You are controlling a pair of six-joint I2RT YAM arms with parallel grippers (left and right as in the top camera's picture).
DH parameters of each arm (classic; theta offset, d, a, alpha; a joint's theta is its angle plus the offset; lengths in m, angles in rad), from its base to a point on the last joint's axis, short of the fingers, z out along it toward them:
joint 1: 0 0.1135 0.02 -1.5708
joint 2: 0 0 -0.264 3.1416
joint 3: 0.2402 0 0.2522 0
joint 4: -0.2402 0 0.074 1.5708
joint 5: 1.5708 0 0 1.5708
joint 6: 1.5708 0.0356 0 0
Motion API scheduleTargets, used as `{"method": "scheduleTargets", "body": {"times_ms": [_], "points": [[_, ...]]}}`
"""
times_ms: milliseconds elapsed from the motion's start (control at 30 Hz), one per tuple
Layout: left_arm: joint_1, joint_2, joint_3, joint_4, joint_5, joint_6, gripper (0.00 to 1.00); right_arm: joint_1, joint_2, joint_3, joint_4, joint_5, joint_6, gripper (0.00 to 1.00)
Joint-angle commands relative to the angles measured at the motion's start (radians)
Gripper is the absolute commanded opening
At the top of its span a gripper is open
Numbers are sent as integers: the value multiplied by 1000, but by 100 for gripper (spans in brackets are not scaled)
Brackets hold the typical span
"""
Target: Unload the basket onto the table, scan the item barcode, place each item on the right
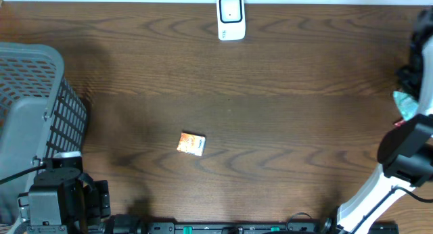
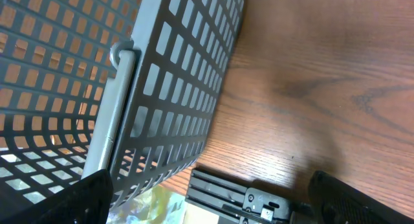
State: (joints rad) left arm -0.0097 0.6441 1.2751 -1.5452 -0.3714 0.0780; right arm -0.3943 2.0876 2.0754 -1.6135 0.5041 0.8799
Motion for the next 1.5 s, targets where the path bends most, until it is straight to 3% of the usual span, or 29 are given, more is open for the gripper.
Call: {"method": "scheduleTargets", "body": {"times_ms": [0,233,267,333,400,633,767,1067,1267,1467], "points": [[-4,-1,5,-2,-3,-5,96,-89,5,3,33,44,2,41],[-4,-1,5,-2,-3,-5,96,-207,5,3,121,37,2,40],[-4,-1,5,-2,-3,-5,96,-217,5,3,133,36,2,47],[-4,-1,5,-2,-3,-5,96,-237,5,3,156,32,-2,77],[-4,-1,5,-2,-3,-5,96,-257,3,13,183,-85,-60,99],[-4,-1,5,-2,-3,-5,96,-219,-3,100,145,-570,-251,99],[-4,-1,5,-2,-3,-5,96,-73,-5,90,63,-665,-266,99],[-4,-1,5,-2,-3,-5,96,538,4,48,50,-693,-455,99],[-4,-1,5,-2,-3,-5,96,907,5,19,104,-676,-175,99],[-4,-1,5,-2,-3,-5,96,1126,5,-89,255,-659,111,99]]}}
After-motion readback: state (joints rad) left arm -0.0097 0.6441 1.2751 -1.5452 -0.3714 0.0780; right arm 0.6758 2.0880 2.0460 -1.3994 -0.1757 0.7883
